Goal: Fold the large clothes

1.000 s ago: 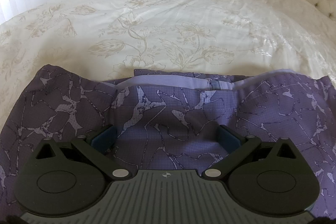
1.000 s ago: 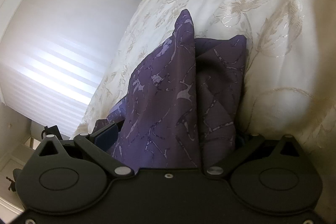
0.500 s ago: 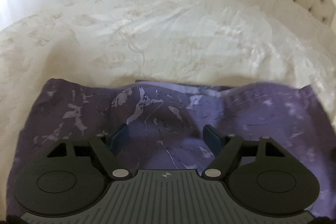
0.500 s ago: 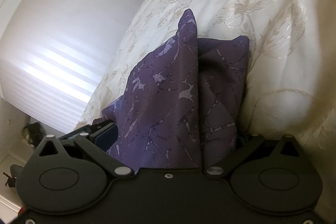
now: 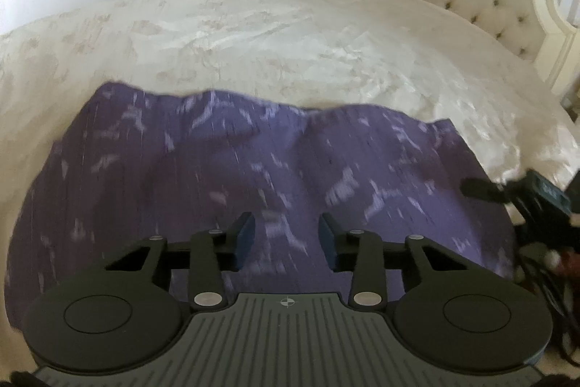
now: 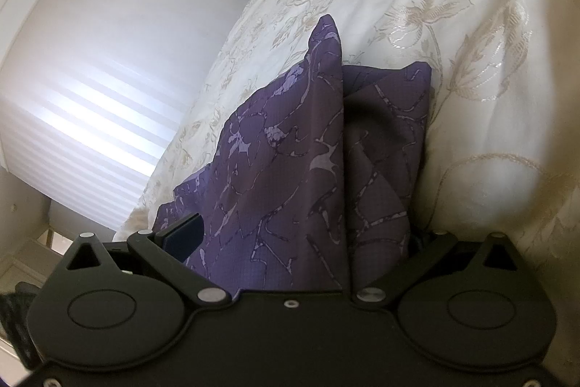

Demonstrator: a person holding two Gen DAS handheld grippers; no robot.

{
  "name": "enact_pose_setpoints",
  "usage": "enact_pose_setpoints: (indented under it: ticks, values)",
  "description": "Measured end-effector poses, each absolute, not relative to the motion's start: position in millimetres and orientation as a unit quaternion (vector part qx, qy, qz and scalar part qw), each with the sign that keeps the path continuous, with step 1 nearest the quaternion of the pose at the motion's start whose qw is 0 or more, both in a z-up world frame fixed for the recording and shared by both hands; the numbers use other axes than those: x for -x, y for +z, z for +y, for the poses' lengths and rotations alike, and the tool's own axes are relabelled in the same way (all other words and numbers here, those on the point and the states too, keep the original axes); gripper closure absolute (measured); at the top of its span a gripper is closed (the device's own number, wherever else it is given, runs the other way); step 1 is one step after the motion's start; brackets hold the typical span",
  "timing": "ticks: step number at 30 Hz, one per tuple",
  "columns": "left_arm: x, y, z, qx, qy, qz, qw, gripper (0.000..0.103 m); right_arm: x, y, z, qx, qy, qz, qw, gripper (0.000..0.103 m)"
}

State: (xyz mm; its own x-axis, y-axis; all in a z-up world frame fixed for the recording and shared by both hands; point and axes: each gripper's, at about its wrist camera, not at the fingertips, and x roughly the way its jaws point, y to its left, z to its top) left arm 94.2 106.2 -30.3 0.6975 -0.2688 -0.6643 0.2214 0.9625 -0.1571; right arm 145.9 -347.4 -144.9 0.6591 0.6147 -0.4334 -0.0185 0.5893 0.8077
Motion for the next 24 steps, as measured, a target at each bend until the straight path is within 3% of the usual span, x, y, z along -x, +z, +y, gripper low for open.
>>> enact_pose_setpoints:
  ticks: [9,24]
  values:
    - [-64,-44,93,0.045,-0.157,0.372,0.914,0.079,-145,-145,-347,-0.409,0.194,0.364,0.814,0.000]
    - [-71,-81,96,0.053,-0.156,0.390,0.906,0.083,-142,-143,-351,-0.405,0.198,0.369,0.813,0.000]
